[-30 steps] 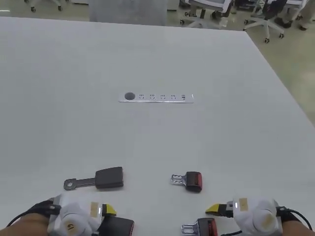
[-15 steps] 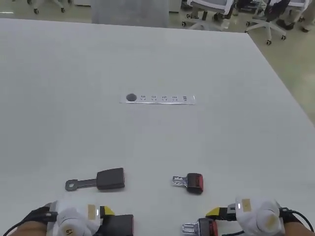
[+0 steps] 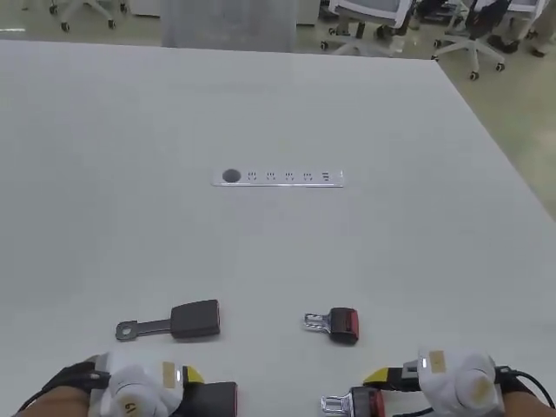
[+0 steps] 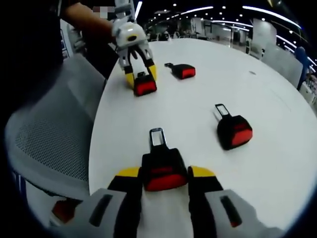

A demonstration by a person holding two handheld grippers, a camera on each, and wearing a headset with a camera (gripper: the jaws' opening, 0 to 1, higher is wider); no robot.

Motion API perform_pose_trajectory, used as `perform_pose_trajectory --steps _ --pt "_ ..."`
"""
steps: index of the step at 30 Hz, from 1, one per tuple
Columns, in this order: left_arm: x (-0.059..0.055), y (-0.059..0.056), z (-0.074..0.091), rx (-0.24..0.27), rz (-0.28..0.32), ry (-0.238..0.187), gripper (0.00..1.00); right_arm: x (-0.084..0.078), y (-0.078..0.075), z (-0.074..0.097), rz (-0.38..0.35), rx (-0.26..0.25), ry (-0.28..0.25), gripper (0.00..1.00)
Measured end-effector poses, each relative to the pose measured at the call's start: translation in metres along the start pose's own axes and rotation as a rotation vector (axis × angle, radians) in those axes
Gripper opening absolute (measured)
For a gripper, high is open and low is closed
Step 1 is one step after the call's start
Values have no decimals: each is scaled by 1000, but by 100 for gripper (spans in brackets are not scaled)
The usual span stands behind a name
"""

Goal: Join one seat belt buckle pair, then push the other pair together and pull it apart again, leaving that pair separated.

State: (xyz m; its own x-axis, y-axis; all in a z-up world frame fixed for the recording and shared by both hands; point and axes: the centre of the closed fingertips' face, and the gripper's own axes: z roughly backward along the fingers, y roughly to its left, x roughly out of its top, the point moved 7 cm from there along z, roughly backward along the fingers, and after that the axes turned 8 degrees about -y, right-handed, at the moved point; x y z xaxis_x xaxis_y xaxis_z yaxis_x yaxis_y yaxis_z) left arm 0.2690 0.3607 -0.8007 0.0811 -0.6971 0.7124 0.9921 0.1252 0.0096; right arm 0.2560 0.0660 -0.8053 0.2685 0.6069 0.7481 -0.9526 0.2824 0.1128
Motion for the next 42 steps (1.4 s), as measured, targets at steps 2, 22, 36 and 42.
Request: perform_pose_trajectory --steps 2,22,36,42 --pt "0 0 0 -3 -2 4 35 1 0 -1 -5 -1 -6 37" --pt "2 1 -1 -14 -8 47 35 18 3 -24 -4 22 -78 37" --pt "4 2 -1 -20 -9 74 34 32 9 -44 13 50 -135 37" --pt "4 2 -1 -27 -15 84 34 37 10 -52 -6 46 -160 37"
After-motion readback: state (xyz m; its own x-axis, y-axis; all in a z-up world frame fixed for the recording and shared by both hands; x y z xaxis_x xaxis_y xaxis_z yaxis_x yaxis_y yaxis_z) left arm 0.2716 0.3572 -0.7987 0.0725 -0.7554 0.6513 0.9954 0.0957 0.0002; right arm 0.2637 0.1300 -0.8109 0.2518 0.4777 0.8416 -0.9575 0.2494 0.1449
